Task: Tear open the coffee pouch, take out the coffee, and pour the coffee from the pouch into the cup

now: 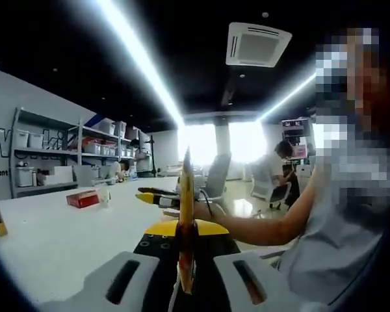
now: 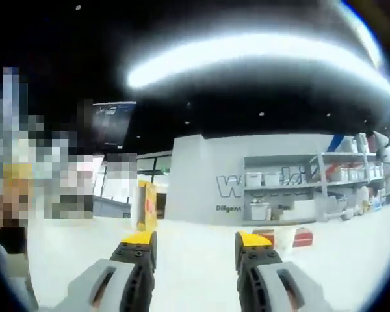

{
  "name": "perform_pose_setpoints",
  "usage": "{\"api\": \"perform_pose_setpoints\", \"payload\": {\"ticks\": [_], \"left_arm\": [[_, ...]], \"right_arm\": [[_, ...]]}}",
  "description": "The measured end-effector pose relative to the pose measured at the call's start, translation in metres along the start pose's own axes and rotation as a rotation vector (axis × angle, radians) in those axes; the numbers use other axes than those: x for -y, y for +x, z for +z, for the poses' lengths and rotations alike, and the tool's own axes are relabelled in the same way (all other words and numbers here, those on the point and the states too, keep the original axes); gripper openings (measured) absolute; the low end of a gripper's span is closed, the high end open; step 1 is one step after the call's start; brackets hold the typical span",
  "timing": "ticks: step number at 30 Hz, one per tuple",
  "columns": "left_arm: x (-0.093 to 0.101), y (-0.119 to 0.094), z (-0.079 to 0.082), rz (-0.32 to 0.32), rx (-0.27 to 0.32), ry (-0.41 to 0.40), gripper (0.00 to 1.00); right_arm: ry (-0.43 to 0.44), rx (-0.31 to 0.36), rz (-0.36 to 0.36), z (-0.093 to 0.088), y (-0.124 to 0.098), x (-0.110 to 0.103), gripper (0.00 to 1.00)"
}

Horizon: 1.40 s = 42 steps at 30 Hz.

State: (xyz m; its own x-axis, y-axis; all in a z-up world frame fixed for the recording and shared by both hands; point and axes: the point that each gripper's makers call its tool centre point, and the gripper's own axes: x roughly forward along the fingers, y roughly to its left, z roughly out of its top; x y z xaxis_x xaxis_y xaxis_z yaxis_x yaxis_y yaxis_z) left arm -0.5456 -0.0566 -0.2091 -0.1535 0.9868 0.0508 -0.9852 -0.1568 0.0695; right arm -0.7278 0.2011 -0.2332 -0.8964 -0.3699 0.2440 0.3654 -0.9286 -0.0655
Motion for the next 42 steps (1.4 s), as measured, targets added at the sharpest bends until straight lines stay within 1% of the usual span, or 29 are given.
{"api": "perform_pose_setpoints", "payload": {"ticks": [2,4,5,7,9,12,15,22,23,25,27,29,32,37,42], "left_arm": [[0.002,0.001,0.0,-0.005,-0.002,0.002,0.1],[0.004,0.002,0.0,-0.01,-0.003,0.007,0.1],[0.004,0.002,0.0,-0.012,-0.003,0.008,0.1],[0.006,0.002,0.0,-0.01,-0.006,0.014,0.1],[0.006,0.0,0.001,-0.01,-0.004,0.015,0.1],[0.005,-0.003,0.004,-0.008,0.006,0.008,0.1],[0.005,-0.005,0.004,-0.005,0.007,0.009,0.1],[-0.003,-0.008,0.009,-0.001,0.02,0.014,0.1],[-0.003,-0.008,0.009,0.0,0.021,0.013,0.1],[-0.004,-0.009,0.01,-0.001,0.022,0.015,0.1],[-0.004,-0.009,0.01,-0.002,0.021,0.018,0.1],[-0.004,-0.009,0.011,-0.002,0.024,0.02,0.1],[-0.007,-0.01,0.01,-0.003,0.027,0.018,0.1],[-0.009,-0.008,0.006,-0.003,0.021,0.013,0.1],[-0.006,-0.008,0.007,-0.008,0.025,0.012,0.1]], "right_arm": [[0.005,-0.017,0.0,-0.005,0.004,0.011,0.56],[-0.002,-0.03,-0.018,-0.01,0.006,0.024,0.57],[0.014,-0.033,-0.033,-0.012,0.006,0.03,0.57],[0.035,-0.033,-0.05,-0.013,0.007,0.037,0.56],[0.032,-0.036,-0.058,-0.017,0.008,0.043,0.56],[0.004,-0.032,-0.1,-0.018,0.008,0.058,0.58],[0.008,-0.038,-0.141,-0.021,0.011,0.073,0.6],[0.01,-0.026,-0.208,-0.022,0.021,0.094,0.59],[0.004,-0.033,-0.221,-0.024,0.022,0.098,0.59],[-0.001,-0.082,-0.249,-0.034,0.025,0.108,0.6],[-0.006,-0.099,-0.254,-0.037,0.029,0.112,0.61],[-0.033,-0.124,-0.267,-0.042,0.032,0.116,0.61],[-0.049,-0.135,-0.292,-0.044,0.033,0.124,0.62],[-0.045,-0.139,-0.324,-0.047,0.036,0.138,0.63],[-0.048,-0.159,-0.322,-0.053,0.044,0.143,0.63]]}}
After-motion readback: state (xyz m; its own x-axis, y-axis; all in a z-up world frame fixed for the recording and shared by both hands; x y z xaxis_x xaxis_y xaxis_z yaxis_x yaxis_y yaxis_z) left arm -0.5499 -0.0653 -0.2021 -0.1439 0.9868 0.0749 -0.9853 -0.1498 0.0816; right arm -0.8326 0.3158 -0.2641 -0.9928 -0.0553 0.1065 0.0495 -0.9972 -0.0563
